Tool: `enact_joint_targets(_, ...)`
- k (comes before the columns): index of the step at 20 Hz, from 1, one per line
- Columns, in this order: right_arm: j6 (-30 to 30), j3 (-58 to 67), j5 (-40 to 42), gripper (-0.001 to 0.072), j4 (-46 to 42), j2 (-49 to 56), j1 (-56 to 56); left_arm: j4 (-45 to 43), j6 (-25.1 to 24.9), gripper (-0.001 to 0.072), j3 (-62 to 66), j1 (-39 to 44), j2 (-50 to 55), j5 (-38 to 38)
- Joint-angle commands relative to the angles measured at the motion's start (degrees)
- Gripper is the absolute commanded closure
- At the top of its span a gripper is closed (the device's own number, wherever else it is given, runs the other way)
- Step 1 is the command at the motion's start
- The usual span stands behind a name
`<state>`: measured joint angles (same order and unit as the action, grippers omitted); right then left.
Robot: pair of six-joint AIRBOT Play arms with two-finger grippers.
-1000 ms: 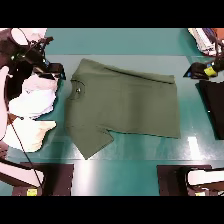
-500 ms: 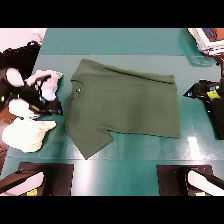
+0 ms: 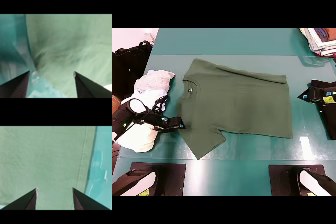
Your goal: Fold the shirts.
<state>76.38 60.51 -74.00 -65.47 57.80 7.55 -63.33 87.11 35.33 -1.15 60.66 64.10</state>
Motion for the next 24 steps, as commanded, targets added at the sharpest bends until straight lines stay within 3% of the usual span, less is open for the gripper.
enact_joint_targets(1, 0.0, -0.2, -0.4, 0.0211, 0.0, -0.8, 0.0, 3.7, 0.0, 0.0064, -2.0, 0.0, -0.3, -5.9)
enact_joint_targets(2, 0.0, -0.2, -1.0, 0.0211, 0.0, -0.8, 0.1, 3.8, 0.1, 0.0104, -2.0, 0.0, -0.2, -6.7)
enact_joint_targets(4, 0.0, -0.2, -2.4, 0.0211, -0.1, -0.8, 0.6, 4.0, -0.1, 0.0561, -1.9, 0.0, -0.3, -6.7)
enact_joint_targets(5, -0.2, -0.2, -3.3, 0.0211, -0.2, -0.7, 1.2, 4.2, -0.2, 0.0683, -1.9, 0.0, -0.3, -6.6)
enact_joint_targets(9, -0.9, -4.2, -8.0, 0.0211, -0.6, -0.8, 7.2, 4.2, -0.7, 0.0686, -0.7, 0.0, -0.9, -4.9)
enact_joint_targets(15, -1.1, -22.2, -7.6, 0.021, 0.0, 2.4, 20.6, 4.5, -2.1, 0.0686, 3.1, 0.0, -2.8, -3.6)
enact_joint_targets(16, -2.4, -24.3, -6.9, 0.0213, 0.1, 3.8, 21.4, 4.7, -2.1, 0.0686, 3.1, 0.0, -2.8, -3.6)
enact_joint_targets(18, -3.8, -26.9, -5.1, 0.0284, 1.7, 6.7, 21.5, 4.7, -2.1, 0.0685, 3.1, 0.0, -2.8, -3.6)
enact_joint_targets(24, -5.4, -28.1, -2.3, 0.0285, 7.3, 11.5, 21.1, 4.7, -2.1, 0.0685, 3.1, 0.0, -2.8, -3.4)
